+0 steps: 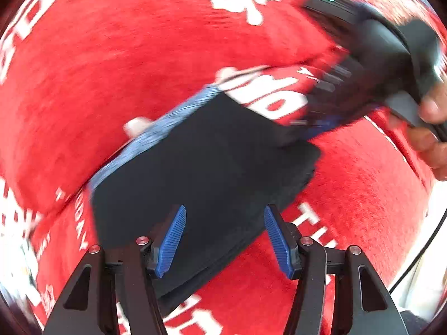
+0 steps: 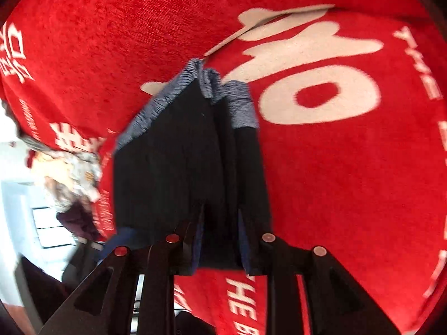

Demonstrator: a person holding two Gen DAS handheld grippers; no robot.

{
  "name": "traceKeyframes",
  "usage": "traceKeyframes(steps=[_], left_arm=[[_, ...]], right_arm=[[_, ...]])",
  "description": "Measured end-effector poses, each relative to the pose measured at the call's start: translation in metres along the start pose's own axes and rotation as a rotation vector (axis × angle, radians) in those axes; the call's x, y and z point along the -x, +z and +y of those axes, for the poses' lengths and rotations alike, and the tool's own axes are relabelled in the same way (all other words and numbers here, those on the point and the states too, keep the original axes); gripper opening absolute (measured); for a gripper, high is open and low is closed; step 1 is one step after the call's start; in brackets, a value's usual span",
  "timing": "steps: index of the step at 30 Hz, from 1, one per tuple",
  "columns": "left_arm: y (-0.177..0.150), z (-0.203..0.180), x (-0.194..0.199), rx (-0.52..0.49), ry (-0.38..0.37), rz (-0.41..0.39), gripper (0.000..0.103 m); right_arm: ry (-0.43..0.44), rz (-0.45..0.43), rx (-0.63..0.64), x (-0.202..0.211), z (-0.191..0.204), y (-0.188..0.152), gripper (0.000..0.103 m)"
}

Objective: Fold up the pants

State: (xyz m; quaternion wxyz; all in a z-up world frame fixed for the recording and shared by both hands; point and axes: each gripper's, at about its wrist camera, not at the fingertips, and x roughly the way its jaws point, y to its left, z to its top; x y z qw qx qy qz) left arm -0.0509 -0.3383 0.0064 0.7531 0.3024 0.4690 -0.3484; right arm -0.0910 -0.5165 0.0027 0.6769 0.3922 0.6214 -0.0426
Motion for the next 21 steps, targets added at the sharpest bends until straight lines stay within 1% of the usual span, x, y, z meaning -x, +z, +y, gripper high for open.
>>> traceKeyframes(steps=[1,3,5,8,9,10,11,12,15,17,19,21], left_arm=[[-0.004,0.007,0.004,0.037,0.009,0.011,0.06],[-0.011,0.042,0.001,0.131,0.042,0.051,0.06],[-0.017,0.071,-0.006,0.21,0.067,0.089,0.06],[-0.031,0.103,-0.019,0.302,0.104,0.13,0.06],[-0.041,0.111,-0.024,0.317,0.1,0.136,0.061],[-0.044,0.116,-0.032,0.326,0.094,0.156,0.066],[-0.047,0.119,-0.041,0.337,0.091,0.185,0.069],[-0.051,0.122,-0.05,0.355,0.071,0.205,0.069],[-0.059,0.124,-0.056,0.4,0.033,0.214,0.069],[-0.06,0.126,-0.056,0.427,0.005,0.227,0.069],[-0.056,0.134,-0.05,0.455,-0.003,0.207,0.069],[-0.048,0.152,-0.046,0.487,0.021,0.162,0.069]], right_arm=[[-0.036,-0.001,0.01,0.002,0.002,-0.003,0.028],[-0.104,-0.015,0.029,0.013,0.005,-0.011,0.028],[-0.152,-0.037,0.039,0.021,0.009,-0.017,0.028],[-0.192,-0.095,0.078,0.033,0.027,-0.023,0.028],[-0.194,-0.11,0.098,0.032,0.038,-0.025,0.028],[-0.195,-0.118,0.122,0.031,0.048,-0.024,0.028],[-0.2,-0.12,0.151,0.026,0.057,-0.022,0.028],[-0.214,-0.116,0.172,0.021,0.064,-0.02,0.028],[-0.267,-0.074,0.218,-0.003,0.066,-0.024,0.028],[-0.345,-0.024,0.222,-0.028,0.063,-0.033,0.028],[-0.342,-0.057,0.188,-0.028,0.058,-0.042,0.028],[-0.335,-0.046,0.17,-0.026,0.057,-0.045,0.028]])
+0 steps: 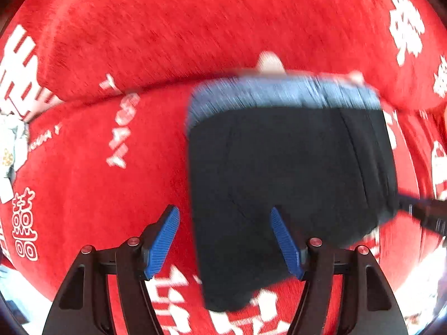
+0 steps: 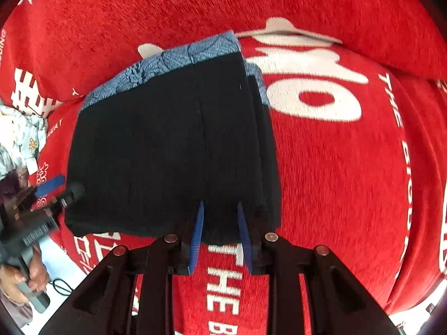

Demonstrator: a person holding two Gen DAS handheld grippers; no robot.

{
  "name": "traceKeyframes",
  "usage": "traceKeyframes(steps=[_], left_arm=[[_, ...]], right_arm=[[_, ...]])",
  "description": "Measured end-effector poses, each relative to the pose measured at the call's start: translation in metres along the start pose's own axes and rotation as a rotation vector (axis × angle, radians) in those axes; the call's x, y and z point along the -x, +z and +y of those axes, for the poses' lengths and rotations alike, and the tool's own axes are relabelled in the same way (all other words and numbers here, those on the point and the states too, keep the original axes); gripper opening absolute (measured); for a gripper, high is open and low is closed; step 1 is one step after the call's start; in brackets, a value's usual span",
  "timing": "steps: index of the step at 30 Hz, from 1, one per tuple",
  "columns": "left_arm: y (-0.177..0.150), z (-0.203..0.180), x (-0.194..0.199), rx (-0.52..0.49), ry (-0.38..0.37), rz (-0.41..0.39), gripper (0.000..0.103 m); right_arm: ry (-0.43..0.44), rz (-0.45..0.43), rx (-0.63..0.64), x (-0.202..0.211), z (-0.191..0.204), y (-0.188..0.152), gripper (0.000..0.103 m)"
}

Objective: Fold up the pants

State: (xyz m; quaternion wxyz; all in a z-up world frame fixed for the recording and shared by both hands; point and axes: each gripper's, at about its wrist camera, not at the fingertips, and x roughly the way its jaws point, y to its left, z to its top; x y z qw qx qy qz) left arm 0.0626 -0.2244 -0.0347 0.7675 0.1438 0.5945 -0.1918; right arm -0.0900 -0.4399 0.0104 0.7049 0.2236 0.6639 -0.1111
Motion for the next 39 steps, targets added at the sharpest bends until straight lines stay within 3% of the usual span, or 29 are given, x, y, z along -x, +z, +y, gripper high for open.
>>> traceKeyframes(steps=[4,7,8,10,18,22,28,39], left_arm=[[0.042,0.031,-0.016,0.112,-0.003,0.014,0.069],[0.057,0.04,-0.05,0.128,0.009,0.07,0.072],[0.056,0.042,-0.059,0.13,0.014,0.09,0.079],[0.053,0.043,-0.062,0.134,0.031,0.086,0.085],[0.033,0.035,-0.032,0.063,0.062,0.094,0.085],[0.024,0.037,-0.024,0.071,0.096,0.095,0.085],[0.02,0.044,-0.021,0.071,0.092,0.119,0.085],[0.014,0.055,-0.015,0.027,0.074,0.143,0.085]], right_arm=[[-0.024,0.009,0.015,-0.002,0.002,-0.002,0.028],[-0.035,0.004,0.01,-0.003,0.003,-0.004,0.028],[-0.033,0.002,0.002,-0.003,0.002,-0.004,0.028],[-0.033,0.0,-0.01,-0.001,0.004,-0.007,0.028],[-0.049,0.014,-0.004,0.007,0.01,-0.01,0.029],[-0.054,0.018,-0.01,0.011,0.015,-0.011,0.042],[-0.1,0.022,0.002,0.006,0.026,-0.01,0.052],[-0.182,0.021,-0.038,0.009,0.04,-0.012,0.053]])
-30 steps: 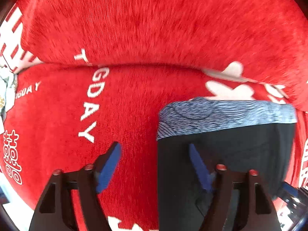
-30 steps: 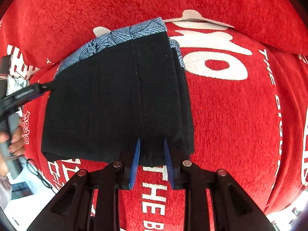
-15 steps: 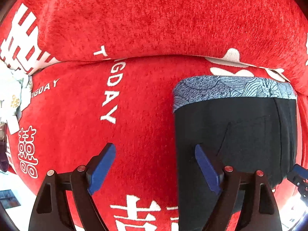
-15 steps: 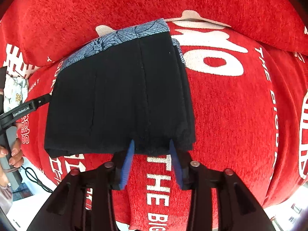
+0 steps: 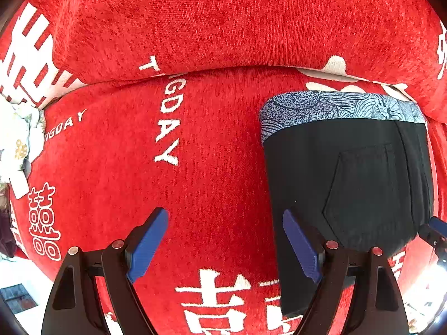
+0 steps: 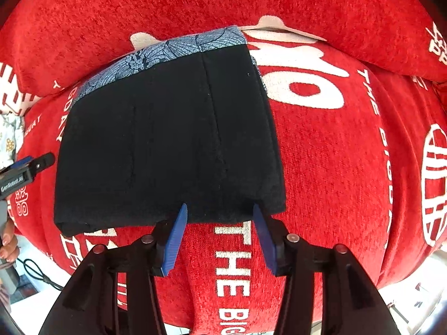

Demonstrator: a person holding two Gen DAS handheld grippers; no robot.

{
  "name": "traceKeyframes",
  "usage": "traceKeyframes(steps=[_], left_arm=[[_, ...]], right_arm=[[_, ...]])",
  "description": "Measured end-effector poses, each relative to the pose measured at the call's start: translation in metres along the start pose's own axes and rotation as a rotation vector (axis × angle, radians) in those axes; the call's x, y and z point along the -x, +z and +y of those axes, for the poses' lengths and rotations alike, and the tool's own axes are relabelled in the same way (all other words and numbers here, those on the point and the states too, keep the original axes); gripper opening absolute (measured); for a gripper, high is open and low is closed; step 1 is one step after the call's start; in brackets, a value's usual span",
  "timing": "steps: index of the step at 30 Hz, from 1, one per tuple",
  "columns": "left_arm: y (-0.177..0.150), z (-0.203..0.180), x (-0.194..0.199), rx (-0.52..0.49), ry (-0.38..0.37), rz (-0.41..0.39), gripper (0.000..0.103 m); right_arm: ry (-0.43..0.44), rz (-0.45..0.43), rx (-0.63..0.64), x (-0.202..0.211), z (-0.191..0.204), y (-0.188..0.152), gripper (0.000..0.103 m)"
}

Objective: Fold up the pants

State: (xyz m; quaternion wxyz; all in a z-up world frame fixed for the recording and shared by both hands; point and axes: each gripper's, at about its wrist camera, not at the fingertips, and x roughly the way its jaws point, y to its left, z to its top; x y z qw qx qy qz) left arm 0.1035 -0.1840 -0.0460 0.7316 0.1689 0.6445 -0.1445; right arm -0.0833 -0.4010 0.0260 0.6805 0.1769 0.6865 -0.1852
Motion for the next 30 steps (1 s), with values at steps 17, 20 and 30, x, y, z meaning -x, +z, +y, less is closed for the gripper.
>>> traceKeyframes(steps=[17,20,30], left_arm=[[-0.009,0.012,0.01,-0.023,-0.021,-0.004,0.085],[-0.01,0.005,0.008,-0.031,-0.025,0.0,0.086],[-0.001,-0.01,0.005,-0.001,-0.092,0.017,0.086]], right_arm=[[-0.028,-0.05,0.032,0.026,0.036,-0.008,0.069],[-0.018,-0.043,0.021,0.026,0.032,-0.009,0.069],[0.066,-0.055,-0.02,0.027,-0.008,-0.002,0.082]])
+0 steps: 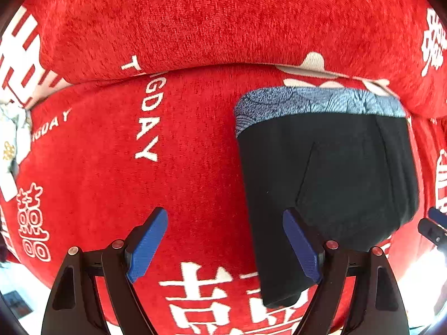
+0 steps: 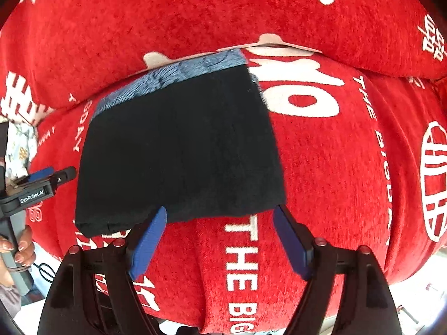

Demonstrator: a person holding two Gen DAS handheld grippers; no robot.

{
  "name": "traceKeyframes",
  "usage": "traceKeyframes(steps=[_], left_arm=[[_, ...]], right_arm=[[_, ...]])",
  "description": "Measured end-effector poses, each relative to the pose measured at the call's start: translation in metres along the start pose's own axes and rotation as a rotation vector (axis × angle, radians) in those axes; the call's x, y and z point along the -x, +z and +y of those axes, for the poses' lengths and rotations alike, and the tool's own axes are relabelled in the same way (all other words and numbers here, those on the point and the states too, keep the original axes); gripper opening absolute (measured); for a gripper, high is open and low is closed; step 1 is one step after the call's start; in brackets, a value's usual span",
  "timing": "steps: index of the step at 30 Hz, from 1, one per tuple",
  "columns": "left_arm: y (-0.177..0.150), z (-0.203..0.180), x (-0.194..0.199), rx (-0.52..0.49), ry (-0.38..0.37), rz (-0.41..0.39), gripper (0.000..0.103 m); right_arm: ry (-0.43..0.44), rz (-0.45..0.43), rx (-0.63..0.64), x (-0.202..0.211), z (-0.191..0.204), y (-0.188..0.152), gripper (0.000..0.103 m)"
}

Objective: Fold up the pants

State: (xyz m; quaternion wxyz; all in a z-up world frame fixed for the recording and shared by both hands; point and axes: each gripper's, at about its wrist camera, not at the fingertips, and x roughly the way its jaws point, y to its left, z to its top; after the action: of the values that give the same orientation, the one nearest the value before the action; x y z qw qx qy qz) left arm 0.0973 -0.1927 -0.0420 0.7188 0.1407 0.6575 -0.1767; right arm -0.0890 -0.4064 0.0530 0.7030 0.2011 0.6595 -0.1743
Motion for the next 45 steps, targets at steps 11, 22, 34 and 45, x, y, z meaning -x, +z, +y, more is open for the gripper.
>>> traceKeyframes(steps=[11,22,34,45], left_arm=[[0.015,0.003,-0.02,0.105,-0.057,0.047,0.085],[0.025,-0.014,-0.025,0.112,-0.005,0.051,0.086],[0.025,-0.015,-0.026,0.11,0.014,0.058,0.086],[0.025,-0.017,-0.024,0.099,0.024,0.056,0.086]], right_arm=[[0.108,0.025,-0.032,-0.011,-0.042,0.048,0.082],[0.16,0.071,0.001,-0.032,-0.04,0.071,0.082],[0.166,0.104,-0.031,-0.039,-0.06,0.074,0.082],[0.179,0.122,-0.027,-0.046,-0.067,0.075,0.082]])
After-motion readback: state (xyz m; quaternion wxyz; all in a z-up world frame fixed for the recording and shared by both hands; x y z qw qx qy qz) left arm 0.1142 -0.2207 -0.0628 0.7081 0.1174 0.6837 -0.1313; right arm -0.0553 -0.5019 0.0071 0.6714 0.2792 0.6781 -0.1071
